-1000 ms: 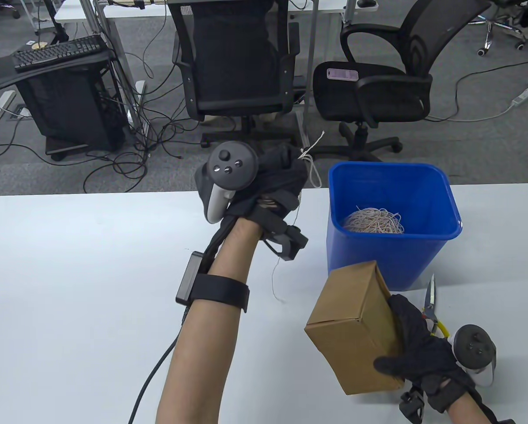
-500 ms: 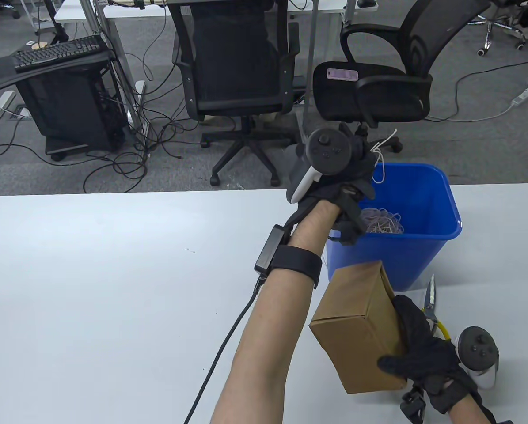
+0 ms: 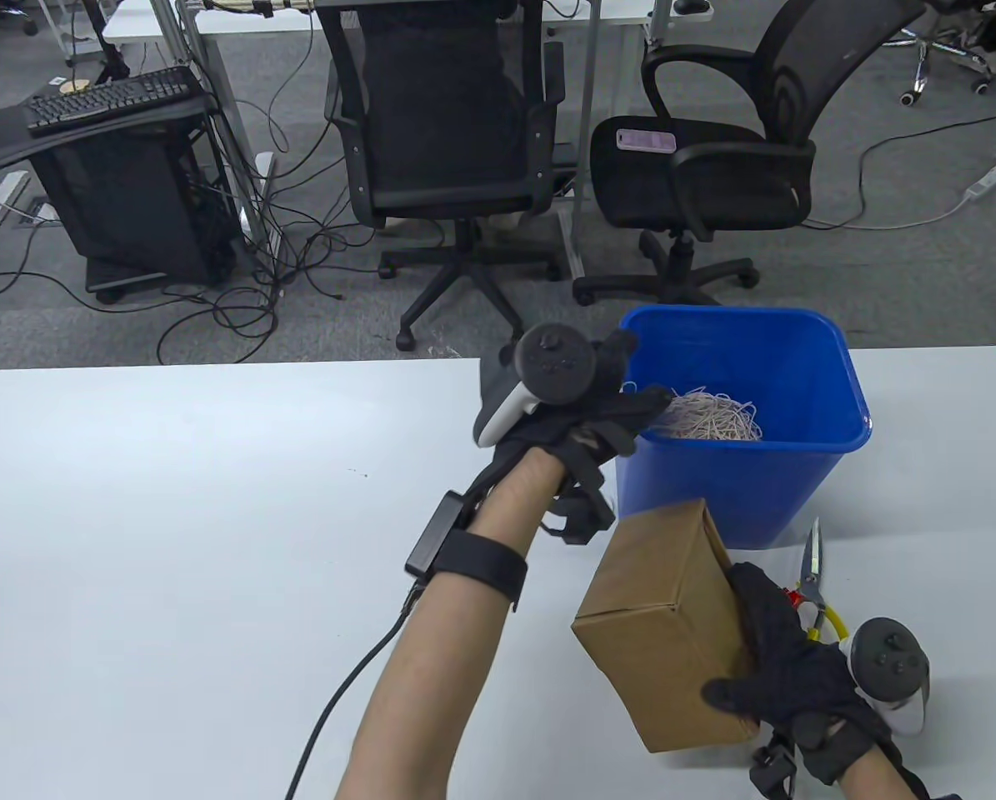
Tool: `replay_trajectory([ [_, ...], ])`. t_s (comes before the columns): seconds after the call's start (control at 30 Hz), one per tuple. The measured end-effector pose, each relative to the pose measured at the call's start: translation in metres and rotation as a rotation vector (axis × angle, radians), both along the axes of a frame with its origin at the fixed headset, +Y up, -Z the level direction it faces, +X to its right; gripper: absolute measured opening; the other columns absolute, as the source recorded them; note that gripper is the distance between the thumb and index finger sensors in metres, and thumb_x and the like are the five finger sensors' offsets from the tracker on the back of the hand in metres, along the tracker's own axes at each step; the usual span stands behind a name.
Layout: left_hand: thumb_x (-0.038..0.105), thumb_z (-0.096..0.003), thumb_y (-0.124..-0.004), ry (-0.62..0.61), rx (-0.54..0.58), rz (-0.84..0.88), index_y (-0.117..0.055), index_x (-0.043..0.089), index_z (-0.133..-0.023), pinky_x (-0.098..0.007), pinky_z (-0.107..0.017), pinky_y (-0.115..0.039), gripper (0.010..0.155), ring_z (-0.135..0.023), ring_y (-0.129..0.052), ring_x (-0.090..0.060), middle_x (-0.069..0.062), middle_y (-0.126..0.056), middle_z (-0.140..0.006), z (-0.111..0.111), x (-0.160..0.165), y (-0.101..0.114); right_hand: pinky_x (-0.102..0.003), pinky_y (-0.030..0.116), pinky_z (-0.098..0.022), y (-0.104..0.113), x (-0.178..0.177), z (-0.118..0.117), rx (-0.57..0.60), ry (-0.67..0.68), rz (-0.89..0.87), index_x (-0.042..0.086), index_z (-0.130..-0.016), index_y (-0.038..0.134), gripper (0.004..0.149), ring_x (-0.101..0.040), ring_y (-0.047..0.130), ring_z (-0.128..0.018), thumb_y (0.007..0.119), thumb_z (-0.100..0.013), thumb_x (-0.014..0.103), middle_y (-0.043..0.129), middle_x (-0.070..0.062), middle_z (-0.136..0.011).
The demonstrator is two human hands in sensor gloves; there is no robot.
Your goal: Cut the packaging cotton rope with scissors
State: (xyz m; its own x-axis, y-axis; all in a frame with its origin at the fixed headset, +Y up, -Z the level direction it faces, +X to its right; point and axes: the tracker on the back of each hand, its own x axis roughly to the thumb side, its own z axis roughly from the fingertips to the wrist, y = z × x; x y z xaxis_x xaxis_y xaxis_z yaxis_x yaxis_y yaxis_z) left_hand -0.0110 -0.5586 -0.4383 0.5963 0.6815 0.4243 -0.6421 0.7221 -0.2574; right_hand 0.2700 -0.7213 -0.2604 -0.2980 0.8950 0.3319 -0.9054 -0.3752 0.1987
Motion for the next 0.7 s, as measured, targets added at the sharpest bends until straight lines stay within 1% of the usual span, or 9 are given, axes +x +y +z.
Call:
replay_trajectory([
  [0.1,0.057,-0.0543,-0.072,-0.006,-0.065,0.096,-0.036,0.013,-0.113,-0.074,-0.064,-0.046,0.082,-0.098,-0.051,-0.054,-0.027,-0.043,-0.110,0.024,-0.039,-0.030,-0.090,0.052,-0.045,0.003,-0.009,0.002,0.002,0.030,-0.007,0.000,-0.109,0.027,0.129,-0.070,0.023,-0.089,0.099,-0.028,0.070,0.021,-0.046,-0.105],
  [0.17,0.058,-0.0550,-0.071,0.001,-0.126,0.177,-0.036,0.013,-0.113,-0.074,-0.064,-0.046,0.082,-0.098,-0.051,-0.054,-0.027,-0.043,-0.111,0.042,-0.069,-0.059,-0.090,0.052,-0.045,0.008,-0.018,0.002,0.018,0.055,0.018,0.000,-0.109,0.027,0.129,-0.070,0.023,-0.089,0.099,-0.029,0.071,0.021,-0.047,-0.105],
  [0.3,0.060,-0.0552,-0.069,0.014,-0.255,0.340,-0.037,0.010,-0.113,-0.074,-0.063,-0.048,0.083,-0.096,-0.054,-0.056,-0.029,-0.045,-0.109,0.069,-0.104,-0.110,-0.090,0.053,-0.045,0.019,-0.039,-0.002,0.034,0.093,0.052,0.000,-0.109,0.027,0.129,-0.070,0.024,-0.090,0.099,-0.029,0.071,0.022,-0.047,-0.105],
  [0.37,0.061,-0.0551,-0.069,-0.015,-0.378,0.488,-0.037,0.008,-0.112,-0.074,-0.061,-0.049,0.084,-0.095,-0.055,-0.058,-0.031,-0.046,-0.108,0.086,-0.113,-0.138,-0.090,0.053,-0.045,0.026,-0.052,-0.007,0.044,0.103,0.041,0.000,-0.109,0.027,0.128,-0.070,0.024,-0.090,0.099,-0.029,0.070,0.022,-0.047,-0.105],
  [0.43,0.065,-0.0551,-0.066,-0.066,-0.484,0.593,-0.032,0.006,-0.113,-0.075,-0.061,-0.049,0.089,-0.095,-0.054,-0.060,-0.033,-0.043,-0.109,0.098,-0.116,-0.157,-0.090,0.053,-0.045,0.035,-0.064,-0.013,0.053,0.108,0.043,0.000,-0.109,0.027,0.129,-0.070,0.024,-0.090,0.099,-0.029,0.070,0.022,-0.047,-0.105],
  [0.53,0.073,-0.0545,-0.059,-0.200,-0.601,0.666,-0.021,0.003,-0.113,-0.076,-0.060,-0.050,0.099,-0.094,-0.054,-0.065,-0.037,-0.037,-0.109,0.111,-0.115,-0.177,-0.090,0.053,-0.045,0.048,-0.085,-0.024,0.067,0.123,0.089,0.000,-0.109,0.028,0.128,-0.070,0.024,-0.090,0.099,-0.029,0.070,0.022,-0.047,-0.105],
  [0.57,0.077,-0.0538,-0.053,-0.237,-0.637,0.675,-0.018,0.003,-0.113,-0.075,-0.060,-0.051,0.101,-0.095,-0.054,-0.065,-0.037,-0.036,-0.109,0.114,-0.115,-0.182,-0.090,0.053,-0.045,0.051,-0.091,-0.027,0.072,0.124,0.111,0.000,-0.109,0.028,0.129,-0.070,0.024,-0.090,0.099,-0.028,0.070,0.023,-0.047,-0.105],
  [0.6,0.079,-0.0544,-0.049,-0.291,-0.665,0.750,-0.014,0.003,-0.112,-0.075,-0.061,-0.053,0.102,-0.096,-0.054,-0.065,-0.038,-0.034,-0.109,0.116,-0.117,-0.188,-0.089,0.053,-0.045,0.055,-0.099,-0.031,0.080,0.140,0.129,0.000,-0.109,0.028,0.128,-0.070,0.025,-0.090,0.099,-0.029,0.071,0.023,-0.047,-0.105],
  [0.7,0.076,-0.0565,-0.053,-0.385,-0.785,1.026,-0.008,0.007,-0.112,-0.077,-0.061,-0.052,0.100,-0.096,-0.052,-0.069,-0.041,-0.028,-0.108,0.120,-0.119,-0.202,-0.089,0.053,-0.045,0.062,-0.122,-0.042,0.081,0.154,0.186,0.000,-0.109,0.029,0.128,-0.070,0.024,-0.091,0.100,-0.029,0.070,0.023,-0.046,-0.106],
])
